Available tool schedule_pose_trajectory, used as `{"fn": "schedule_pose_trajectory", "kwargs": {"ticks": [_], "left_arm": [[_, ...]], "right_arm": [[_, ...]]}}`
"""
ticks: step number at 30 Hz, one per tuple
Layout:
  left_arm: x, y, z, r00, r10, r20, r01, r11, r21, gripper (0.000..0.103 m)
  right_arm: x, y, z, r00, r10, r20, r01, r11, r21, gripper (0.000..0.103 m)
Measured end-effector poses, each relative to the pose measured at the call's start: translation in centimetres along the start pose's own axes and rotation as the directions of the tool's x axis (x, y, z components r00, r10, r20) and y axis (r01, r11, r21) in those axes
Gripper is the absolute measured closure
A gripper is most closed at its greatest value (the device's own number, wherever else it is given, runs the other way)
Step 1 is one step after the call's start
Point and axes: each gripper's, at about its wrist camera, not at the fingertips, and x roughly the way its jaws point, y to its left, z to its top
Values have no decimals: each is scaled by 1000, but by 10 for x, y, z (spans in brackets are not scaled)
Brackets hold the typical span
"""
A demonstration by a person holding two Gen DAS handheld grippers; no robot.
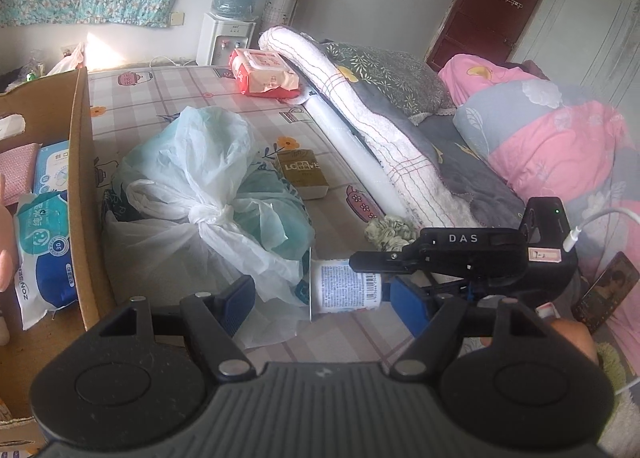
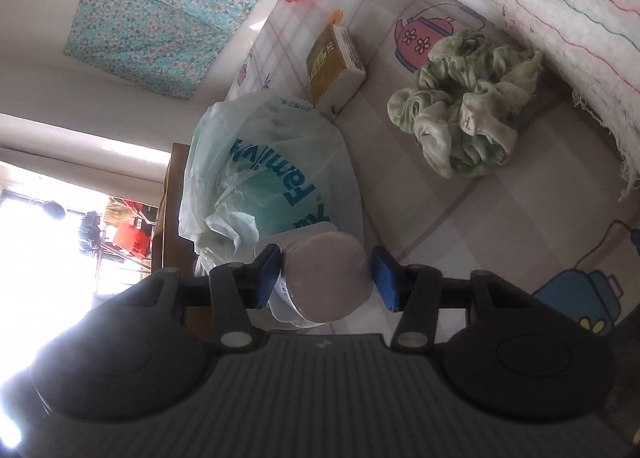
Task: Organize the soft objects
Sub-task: 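Close the right tool around the white yogurt cup, then lift the yogurt cup off the bed with the right tool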
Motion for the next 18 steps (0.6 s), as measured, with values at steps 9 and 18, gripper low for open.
{"fn": "schedule_pose_trajectory", "kwargs": {"ticks": [9, 18], "left_arm": [[25, -12, -7, 998, -18, -63, 20, 999, 29, 27], [33, -9, -8, 996, 8, -94, -5, 1000, 27, 28]], "right_arm": [[-17, -2, -7, 995, -60, 74, 63, 997, -45, 51], [-23, 13, 5, 990, -102, 97, 117, 981, -158, 36]]}}
